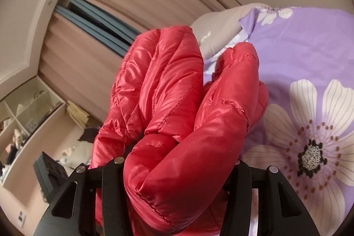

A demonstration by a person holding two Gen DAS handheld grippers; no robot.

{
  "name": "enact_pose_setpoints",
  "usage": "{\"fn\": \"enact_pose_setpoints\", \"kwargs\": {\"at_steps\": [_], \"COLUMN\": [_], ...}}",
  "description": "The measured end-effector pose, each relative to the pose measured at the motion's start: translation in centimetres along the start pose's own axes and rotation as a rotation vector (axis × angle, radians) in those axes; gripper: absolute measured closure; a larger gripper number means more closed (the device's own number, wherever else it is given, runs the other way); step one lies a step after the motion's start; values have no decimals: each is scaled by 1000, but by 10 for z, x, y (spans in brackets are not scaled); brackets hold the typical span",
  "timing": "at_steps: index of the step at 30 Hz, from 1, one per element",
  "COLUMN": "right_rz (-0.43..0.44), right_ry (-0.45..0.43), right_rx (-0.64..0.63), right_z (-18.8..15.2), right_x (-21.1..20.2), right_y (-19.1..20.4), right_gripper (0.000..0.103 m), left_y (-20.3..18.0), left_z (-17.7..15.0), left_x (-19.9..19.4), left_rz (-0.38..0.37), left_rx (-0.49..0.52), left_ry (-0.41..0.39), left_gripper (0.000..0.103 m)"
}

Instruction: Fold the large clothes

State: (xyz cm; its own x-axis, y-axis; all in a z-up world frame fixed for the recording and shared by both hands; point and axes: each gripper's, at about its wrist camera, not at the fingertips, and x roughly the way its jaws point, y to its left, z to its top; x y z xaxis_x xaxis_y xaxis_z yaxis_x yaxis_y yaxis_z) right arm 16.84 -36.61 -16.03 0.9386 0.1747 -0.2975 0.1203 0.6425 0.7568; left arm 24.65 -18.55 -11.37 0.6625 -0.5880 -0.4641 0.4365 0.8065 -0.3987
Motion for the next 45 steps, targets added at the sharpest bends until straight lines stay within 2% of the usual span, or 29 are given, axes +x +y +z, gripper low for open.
{"fn": "enact_pose_setpoints", "kwargs": {"at_steps": [15,18,19,20,22,24,25,27,29,30,31,33,36,38,39,41,42,43,45], "right_rz": [83,102,110,108,41,-41,-74,-127,-150,-129,-114,-124,-149,-130,-121,-79,-50,-21,4], "right_ry": [-56,-65,-60,-48,-5,61,107,126,122,116,116,123,154,202,219,256,286,342,432], "right_rx": [-94,-122,-142,-171,-257,-241,-208,-157,-94,-45,-12,28,22,29,34,46,49,56,84], "right_z": [6,8,7,6,-3,-13,-22,-34,-42,-41,-39,-32,-28,-27,-27,-25,-27,-31,-41], "right_x": [-29,-30,-30,-27,-11,14,28,40,40,37,34,30,32,35,37,41,47,57,77], "right_y": [20,28,29,33,39,23,4,-27,-61,-75,-85,-100,-102,-99,-94,-91,-89,-89,-93], "right_gripper": [51,51,51,51,52,52,52,52,52,52,52,52,48,37,27,14,6,1,1], "left_y": [-23,-30,-36,-45,-57,-62,-59,-36,-2,17,27,46,72,88,98,109,116,119,126], "left_z": [10,13,13,12,5,-9,-17,-33,-41,-42,-40,-34,-24,-26,-29,-38,-44,-49,-59], "left_x": [-57,-69,-76,-80,-82,-71,-61,-42,-34,-34,-37,-44,-51,-50,-48,-38,-32,-29,-25], "left_rz": [-33,-35,-58,-60,-50,25,47,41,-5,4,19,62,96,114,117,69,13,-18,-37], "left_rx": [26,61,94,139,207,282,298,229,92,22,-7,-33,-68,-103,-132,-186,-221,-243,-295], "left_ry": [-103,-142,-164,-178,-193,-189,-149,-25,61,69,57,29,22,41,62,138,185,208,224], "left_gripper": [33,41,49,49,48,32,31,36,40,40,40,40,36,28,27,27,27,26,23]}}
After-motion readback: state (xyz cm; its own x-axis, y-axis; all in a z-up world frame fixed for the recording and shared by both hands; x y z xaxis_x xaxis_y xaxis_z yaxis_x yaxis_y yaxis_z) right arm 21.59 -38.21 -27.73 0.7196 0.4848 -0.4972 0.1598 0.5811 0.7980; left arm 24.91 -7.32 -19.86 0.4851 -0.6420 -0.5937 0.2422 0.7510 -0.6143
